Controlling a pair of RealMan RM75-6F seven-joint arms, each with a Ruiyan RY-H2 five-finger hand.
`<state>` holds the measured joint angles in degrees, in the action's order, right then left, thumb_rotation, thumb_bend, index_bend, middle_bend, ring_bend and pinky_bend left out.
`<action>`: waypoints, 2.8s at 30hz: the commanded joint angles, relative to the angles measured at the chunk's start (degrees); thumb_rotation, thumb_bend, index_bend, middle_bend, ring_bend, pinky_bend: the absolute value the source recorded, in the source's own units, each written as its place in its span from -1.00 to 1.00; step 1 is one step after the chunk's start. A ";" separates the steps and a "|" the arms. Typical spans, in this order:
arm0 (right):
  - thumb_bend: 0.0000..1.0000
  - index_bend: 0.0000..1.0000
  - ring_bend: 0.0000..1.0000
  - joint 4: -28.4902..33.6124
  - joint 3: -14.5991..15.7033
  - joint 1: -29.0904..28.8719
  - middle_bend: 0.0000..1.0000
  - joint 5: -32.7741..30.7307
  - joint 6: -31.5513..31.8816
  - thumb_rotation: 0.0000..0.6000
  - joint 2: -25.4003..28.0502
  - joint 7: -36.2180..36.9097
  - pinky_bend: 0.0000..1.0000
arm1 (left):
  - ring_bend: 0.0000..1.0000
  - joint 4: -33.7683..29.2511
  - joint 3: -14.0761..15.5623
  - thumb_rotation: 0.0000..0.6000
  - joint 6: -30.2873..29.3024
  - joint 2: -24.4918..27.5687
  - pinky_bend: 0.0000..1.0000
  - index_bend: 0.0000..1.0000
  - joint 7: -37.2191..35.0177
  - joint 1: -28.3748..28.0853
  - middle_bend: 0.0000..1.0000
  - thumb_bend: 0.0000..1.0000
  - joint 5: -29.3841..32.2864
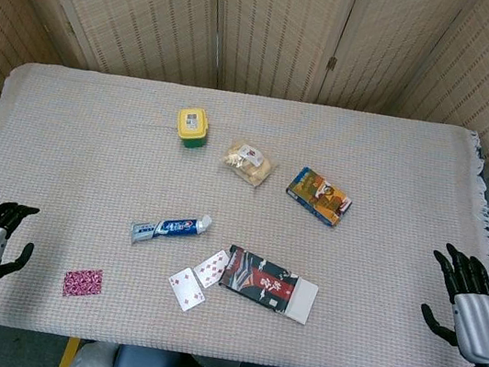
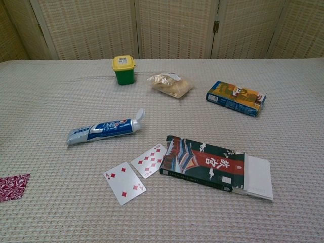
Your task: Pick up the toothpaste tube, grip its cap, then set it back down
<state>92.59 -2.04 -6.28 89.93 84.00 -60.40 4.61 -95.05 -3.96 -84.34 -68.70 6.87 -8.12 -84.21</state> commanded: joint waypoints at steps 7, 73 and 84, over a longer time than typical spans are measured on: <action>-0.21 -1.00 -1.00 -0.38 -0.40 0.26 -1.00 0.62 1.42 1.00 0.75 1.76 -1.00 | -0.59 0.16 -0.63 1.00 -0.25 -1.13 -0.85 -0.45 0.46 -1.36 -0.44 -0.04 -2.50; -0.21 -1.00 -1.00 -1.39 -0.69 1.15 -1.00 -1.03 1.16 1.00 0.87 4.48 -1.00 | -0.22 32.70 -6.03 1.00 28.42 -32.42 -0.53 -0.05 7.31 -29.04 -0.08 -0.24 12.40; -0.21 -1.00 -1.00 0.12 -0.59 0.90 -1.00 0.49 1.60 1.00 1.97 4.34 -1.00 | 0.29 38.24 -5.05 1.00 28.43 -32.70 0.20 0.47 -5.64 -28.96 0.49 0.36 8.92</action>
<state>92.48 -2.67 -5.29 90.19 85.56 -58.63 8.84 -57.80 -9.55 -55.90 -101.82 5.42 -37.28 -73.79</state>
